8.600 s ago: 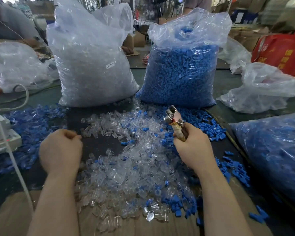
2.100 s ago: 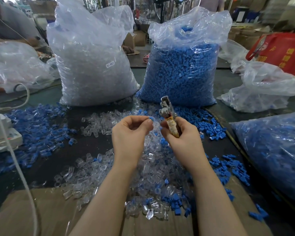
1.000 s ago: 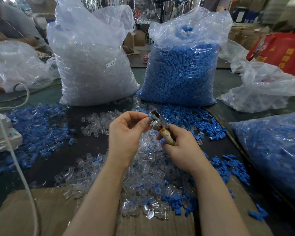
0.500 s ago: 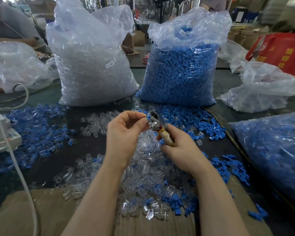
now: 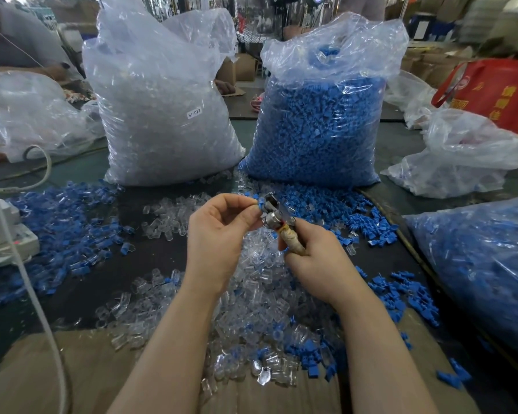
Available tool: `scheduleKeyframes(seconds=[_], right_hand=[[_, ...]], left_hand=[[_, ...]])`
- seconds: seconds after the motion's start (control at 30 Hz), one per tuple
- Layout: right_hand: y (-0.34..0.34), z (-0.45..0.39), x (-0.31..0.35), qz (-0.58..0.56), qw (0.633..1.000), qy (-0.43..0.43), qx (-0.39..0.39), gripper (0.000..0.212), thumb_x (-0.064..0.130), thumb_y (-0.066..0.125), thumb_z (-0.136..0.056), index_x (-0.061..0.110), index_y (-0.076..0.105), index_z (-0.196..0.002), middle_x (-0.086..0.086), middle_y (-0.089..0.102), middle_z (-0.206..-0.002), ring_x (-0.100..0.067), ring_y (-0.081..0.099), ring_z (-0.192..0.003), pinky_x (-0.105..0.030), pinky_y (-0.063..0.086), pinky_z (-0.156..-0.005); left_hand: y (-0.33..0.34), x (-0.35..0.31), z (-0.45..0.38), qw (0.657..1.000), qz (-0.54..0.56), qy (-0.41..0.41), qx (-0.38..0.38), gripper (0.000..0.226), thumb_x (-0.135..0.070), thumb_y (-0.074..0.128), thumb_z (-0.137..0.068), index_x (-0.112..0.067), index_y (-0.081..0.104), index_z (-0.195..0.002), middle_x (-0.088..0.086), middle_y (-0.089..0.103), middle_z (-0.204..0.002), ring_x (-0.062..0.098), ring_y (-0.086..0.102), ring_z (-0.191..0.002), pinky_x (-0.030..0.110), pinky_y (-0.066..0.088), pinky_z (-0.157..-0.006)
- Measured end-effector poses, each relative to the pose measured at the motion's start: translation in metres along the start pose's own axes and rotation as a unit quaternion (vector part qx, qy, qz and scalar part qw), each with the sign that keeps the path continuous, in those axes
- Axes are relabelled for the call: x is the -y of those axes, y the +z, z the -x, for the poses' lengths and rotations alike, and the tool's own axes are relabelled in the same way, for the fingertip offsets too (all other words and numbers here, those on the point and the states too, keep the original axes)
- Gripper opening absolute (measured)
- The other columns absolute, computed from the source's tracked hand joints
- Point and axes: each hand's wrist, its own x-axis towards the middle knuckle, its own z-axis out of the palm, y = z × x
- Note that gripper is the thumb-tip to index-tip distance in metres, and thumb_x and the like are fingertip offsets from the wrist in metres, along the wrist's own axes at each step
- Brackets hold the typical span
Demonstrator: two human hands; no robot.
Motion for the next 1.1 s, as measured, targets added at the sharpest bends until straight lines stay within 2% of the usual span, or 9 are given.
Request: scheduleKeyframes(seconds=[0.17, 0.3, 0.4, 0.53, 0.6, 0.8, 0.97, 1.03, 1.1], right_hand=[[0.0, -0.002, -0.003, 0.042, 0.999, -0.004, -0.018, 0.012, 0.022, 0.052, -0.075, 0.024, 0.054, -0.086, 0.004, 0.058, -0.069, -0.019, 0.052, -0.064, -0.04, 0.044, -0.058], [-0.006, -0.004, -0.013, 0.072, 0.994, 0.025, -0.084, 0.007, 0.024, 0.056, -0.081, 0.027, 0.054, -0.086, 0.009, 0.059, -0.069, -0.014, 0.053, -0.063, -0.034, 0.042, -0.056], [-0.009, -0.005, -0.019, 0.101, 0.986, 0.058, -0.117, 0.01, 0.025, 0.059, -0.083, 0.03, 0.05, -0.081, 0.009, 0.059, -0.066, -0.01, 0.053, -0.06, -0.029, 0.037, -0.05], [-0.011, -0.005, -0.023, 0.12, 0.981, 0.081, -0.126, 0.008, 0.027, 0.058, -0.083, 0.03, 0.052, -0.083, 0.009, 0.06, -0.068, -0.011, 0.054, -0.061, -0.028, 0.035, -0.05], [-0.011, -0.004, -0.024, 0.124, 0.981, 0.085, -0.126, 0.006, 0.027, 0.057, -0.083, 0.029, 0.052, -0.085, 0.008, 0.06, -0.069, -0.013, 0.054, -0.062, -0.029, 0.035, -0.05], [-0.012, -0.004, -0.024, 0.13, 0.979, 0.103, -0.118, 0.005, 0.026, 0.057, -0.083, 0.028, 0.053, -0.085, 0.007, 0.06, -0.071, -0.015, 0.054, -0.064, -0.031, 0.036, -0.052], [-0.012, -0.003, -0.023, 0.13, 0.978, 0.111, -0.117, 0.007, 0.026, 0.057, -0.083, 0.028, 0.054, -0.088, 0.008, 0.061, -0.072, -0.015, 0.054, -0.065, -0.032, 0.038, -0.054], [-0.013, -0.003, -0.023, 0.135, 0.977, 0.115, -0.118, 0.006, 0.026, 0.057, -0.083, 0.028, 0.054, -0.087, 0.008, 0.061, -0.072, -0.014, 0.054, -0.065, -0.031, 0.037, -0.053], [-0.013, -0.002, -0.023, 0.137, 0.975, 0.124, -0.123, 0.005, 0.025, 0.057, -0.084, 0.027, 0.052, -0.083, 0.008, 0.06, -0.071, -0.014, 0.053, -0.063, -0.029, 0.033, -0.05]], left_hand=[[-0.011, -0.001, -0.005, 0.998, 0.006, -0.06, -0.03, 0.011, 0.0, 0.072, -0.083, -0.01, 0.072, -0.086, 0.002, 0.075, -0.077, 0.013, 0.073, -0.073, 0.018, 0.055, -0.067], [-0.053, 0.007, -0.019, 0.976, -0.078, -0.104, -0.172, 0.017, -0.005, 0.076, -0.081, -0.021, 0.073, -0.08, 0.002, 0.076, -0.076, 0.019, 0.074, -0.079, 0.029, 0.059, -0.077], [-0.094, 0.019, -0.022, 0.925, -0.25, -0.131, -0.253, 0.013, -0.013, 0.075, -0.082, -0.026, 0.074, -0.085, 0.004, 0.075, -0.087, 0.022, 0.071, -0.087, 0.041, 0.056, -0.091], [-0.122, 0.024, -0.017, 0.85, -0.395, -0.159, -0.309, 0.014, -0.013, 0.069, -0.086, -0.013, 0.077, -0.098, 0.011, 0.074, -0.098, 0.025, 0.065, -0.09, 0.039, 0.053, -0.091], [-0.126, 0.024, -0.016, 0.836, -0.416, -0.182, -0.308, 0.017, -0.012, 0.066, -0.089, -0.009, 0.076, -0.101, 0.015, 0.073, -0.101, 0.03, 0.064, -0.088, 0.041, 0.052, -0.087], [-0.121, 0.02, -0.018, 0.801, -0.499, -0.204, -0.261, 0.03, -0.016, 0.061, -0.093, -0.003, 0.065, -0.119, 0.027, 0.057, -0.123, 0.045, 0.055, -0.11, 0.049, 0.045, -0.096], [-0.11, 0.018, -0.018, 0.843, -0.476, -0.206, -0.145, 0.012, -0.02, 0.06, -0.093, -0.02, 0.072, -0.096, 0.0, 0.066, -0.087, 0.021, 0.057, -0.08, 0.037, 0.046, -0.073], [-0.109, 0.021, -0.018, 0.828, -0.497, -0.233, -0.111, 0.016, -0.02, 0.057, -0.095, -0.019, 0.07, -0.105, 0.004, 0.067, -0.097, 0.023, 0.058, -0.084, 0.038, 0.049, -0.077], [-0.114, 0.023, -0.019, 0.798, -0.543, -0.238, -0.108, 0.03, -0.024, 0.056, -0.096, -0.014, 0.064, -0.124, 0.015, 0.064, -0.116, 0.034, 0.06, -0.1, 0.045, 0.051, -0.087]])
